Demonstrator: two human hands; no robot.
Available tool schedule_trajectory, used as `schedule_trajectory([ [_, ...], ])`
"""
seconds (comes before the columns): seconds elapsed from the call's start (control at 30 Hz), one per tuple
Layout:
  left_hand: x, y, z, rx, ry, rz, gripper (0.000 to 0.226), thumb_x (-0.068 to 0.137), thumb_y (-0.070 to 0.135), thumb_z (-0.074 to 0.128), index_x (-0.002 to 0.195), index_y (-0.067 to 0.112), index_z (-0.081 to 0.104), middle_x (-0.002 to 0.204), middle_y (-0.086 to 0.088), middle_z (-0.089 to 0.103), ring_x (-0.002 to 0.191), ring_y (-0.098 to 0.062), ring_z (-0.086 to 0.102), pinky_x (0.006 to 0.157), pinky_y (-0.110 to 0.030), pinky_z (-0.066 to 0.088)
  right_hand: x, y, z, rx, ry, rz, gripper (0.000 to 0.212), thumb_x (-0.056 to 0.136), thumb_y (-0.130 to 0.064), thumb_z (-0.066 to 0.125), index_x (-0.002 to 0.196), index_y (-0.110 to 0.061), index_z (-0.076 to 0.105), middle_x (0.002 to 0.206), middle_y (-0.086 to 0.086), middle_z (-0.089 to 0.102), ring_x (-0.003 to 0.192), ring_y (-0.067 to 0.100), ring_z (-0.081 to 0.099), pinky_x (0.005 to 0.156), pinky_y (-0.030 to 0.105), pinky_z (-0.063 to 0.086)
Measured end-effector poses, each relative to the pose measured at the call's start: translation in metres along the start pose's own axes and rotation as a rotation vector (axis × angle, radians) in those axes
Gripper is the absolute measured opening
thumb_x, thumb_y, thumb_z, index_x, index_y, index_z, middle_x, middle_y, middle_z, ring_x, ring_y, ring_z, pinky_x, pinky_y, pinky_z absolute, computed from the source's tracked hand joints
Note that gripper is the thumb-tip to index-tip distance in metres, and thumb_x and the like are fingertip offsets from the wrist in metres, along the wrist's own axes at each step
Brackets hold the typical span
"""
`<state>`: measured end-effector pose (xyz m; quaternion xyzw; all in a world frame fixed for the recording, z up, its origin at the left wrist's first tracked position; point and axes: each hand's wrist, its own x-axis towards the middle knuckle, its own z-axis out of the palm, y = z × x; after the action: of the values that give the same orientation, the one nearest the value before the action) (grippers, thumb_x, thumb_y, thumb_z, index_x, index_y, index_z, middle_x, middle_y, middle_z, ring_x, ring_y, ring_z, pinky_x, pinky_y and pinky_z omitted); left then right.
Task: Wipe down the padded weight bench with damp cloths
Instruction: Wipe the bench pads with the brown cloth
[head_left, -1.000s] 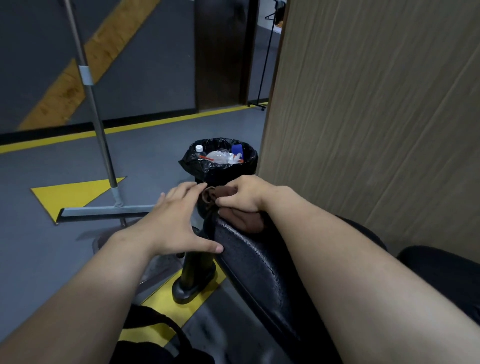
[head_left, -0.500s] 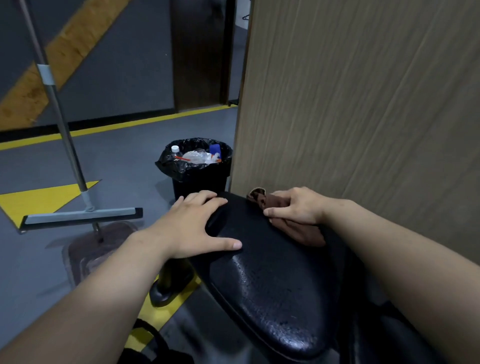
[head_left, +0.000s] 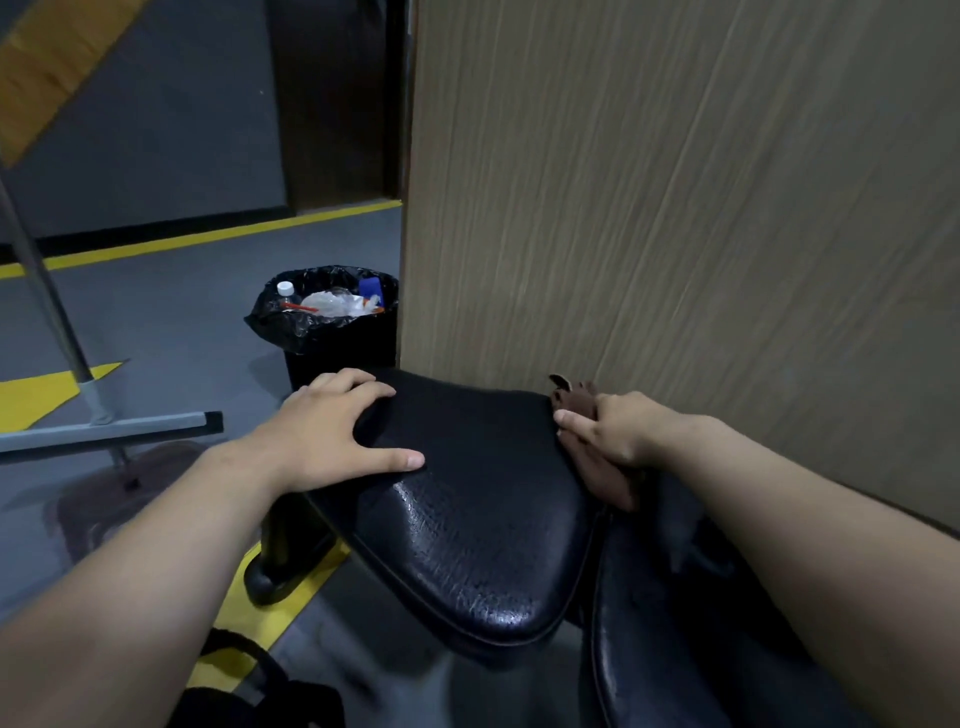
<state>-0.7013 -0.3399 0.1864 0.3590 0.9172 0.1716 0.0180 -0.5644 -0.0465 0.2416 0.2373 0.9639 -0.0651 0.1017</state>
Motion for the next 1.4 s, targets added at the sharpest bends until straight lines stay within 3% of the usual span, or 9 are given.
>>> schedule_trajectory([
  [0.27, -0.003, 0.002, 0.000, -0.029, 0.001, -0.014, 0.121, 0.047, 0.103, 0.039, 0.147, 0.034, 0.039, 0.152, 0.008, 0.032, 0.141, -0.019, 0.026, 0.117, -0.043, 0.025, -0.051, -0.040, 0.007, -0.102, -0.020, 0.025, 0.072, 0.099, -0.060, 0.029, 0.144, -0.004, 0.039, 0.149, 0.018, 0.041, 0.136, 0.035, 0.039, 0.114, 0.048, 0.028],
  [0.37, -0.007, 0.004, -0.001, -0.034, 0.000, -0.025, 0.121, 0.048, 0.102, 0.037, 0.148, 0.033, 0.039, 0.153, 0.007, 0.031, 0.142, -0.020, 0.025, 0.119, -0.050, 0.021, -0.079, -0.048, 0.026, -0.072, 0.049, 0.059, 0.081, 0.097, -0.063, 0.028, 0.147, 0.001, 0.029, 0.147, 0.021, 0.041, 0.138, 0.035, 0.036, 0.116, 0.048, 0.019],
  [0.47, -0.012, 0.006, -0.002, -0.031, -0.002, -0.021, 0.120, 0.051, 0.102, 0.035, 0.148, 0.031, 0.039, 0.154, 0.005, 0.030, 0.142, -0.022, 0.024, 0.119, -0.053, 0.021, -0.111, -0.052, 0.054, -0.047, 0.124, 0.055, 0.087, 0.097, -0.064, 0.023, 0.153, 0.000, 0.010, 0.155, 0.027, 0.024, 0.145, 0.037, 0.022, 0.119, 0.046, 0.009],
  [0.67, -0.020, 0.007, -0.001, 0.024, -0.003, 0.010, 0.098, 0.074, 0.088, 0.041, 0.150, 0.027, 0.037, 0.156, 0.002, 0.028, 0.144, -0.022, 0.023, 0.120, -0.052, 0.018, -0.153, -0.068, 0.081, 0.034, 0.242, 0.022, 0.087, 0.094, -0.067, 0.023, 0.156, -0.009, 0.003, 0.163, 0.020, 0.003, 0.150, 0.036, 0.004, 0.121, 0.043, 0.001],
  [0.8, -0.023, 0.000, -0.002, 0.051, 0.005, 0.039, 0.099, 0.073, 0.090, 0.034, 0.149, 0.027, 0.038, 0.155, 0.000, 0.030, 0.143, -0.023, 0.025, 0.119, -0.054, 0.017, -0.168, -0.083, 0.093, 0.042, 0.271, 0.044, 0.089, 0.093, -0.068, 0.022, 0.155, -0.008, -0.001, 0.163, 0.019, -0.002, 0.150, 0.037, -0.002, 0.121, 0.046, -0.002],
  [0.93, -0.026, -0.003, -0.001, 0.046, 0.011, 0.040, 0.097, 0.075, 0.089, 0.036, 0.149, 0.027, 0.038, 0.154, 0.000, 0.031, 0.144, -0.023, 0.026, 0.120, -0.055, 0.015, -0.173, -0.080, 0.080, 0.208, 0.186, 0.008, 0.095, 0.090, -0.065, 0.038, 0.155, -0.014, -0.008, 0.162, 0.014, -0.017, 0.149, 0.034, -0.016, 0.121, 0.051, -0.003],
  [1.07, -0.028, -0.004, -0.001, 0.054, 0.004, 0.053, 0.102, 0.070, 0.091, 0.029, 0.149, 0.027, 0.037, 0.154, 0.001, 0.032, 0.143, -0.023, 0.027, 0.120, -0.054, 0.017, -0.176, -0.041, 0.045, 0.028, 0.069, -0.226, 0.107, 0.082, -0.058, 0.056, 0.153, -0.030, -0.020, 0.154, 0.002, -0.041, 0.145, 0.026, -0.030, 0.121, 0.054, 0.001],
  [1.2, -0.029, -0.006, -0.002, 0.033, 0.005, 0.050, 0.102, 0.069, 0.092, 0.028, 0.149, 0.029, 0.036, 0.153, 0.002, 0.032, 0.140, -0.023, 0.030, 0.118, -0.049, 0.023, -0.155, -0.012, 0.030, -0.069, -0.043, -0.457, 0.117, 0.068, -0.079, 0.061, 0.151, -0.045, -0.014, 0.158, -0.007, -0.032, 0.146, 0.015, -0.027, 0.123, 0.044, -0.002],
  [1.4, -0.036, -0.011, -0.005, 0.002, 0.051, 0.083, 0.099, 0.069, 0.089, 0.031, 0.148, 0.029, 0.039, 0.154, 0.004, 0.031, 0.140, -0.020, 0.030, 0.117, -0.046, 0.026, -0.139, -0.031, 0.059, -0.051, 0.054, -0.509, 0.114, 0.069, -0.077, 0.063, 0.151, -0.046, -0.009, 0.163, -0.002, -0.017, 0.148, 0.023, -0.022, 0.123, 0.039, 0.004],
])
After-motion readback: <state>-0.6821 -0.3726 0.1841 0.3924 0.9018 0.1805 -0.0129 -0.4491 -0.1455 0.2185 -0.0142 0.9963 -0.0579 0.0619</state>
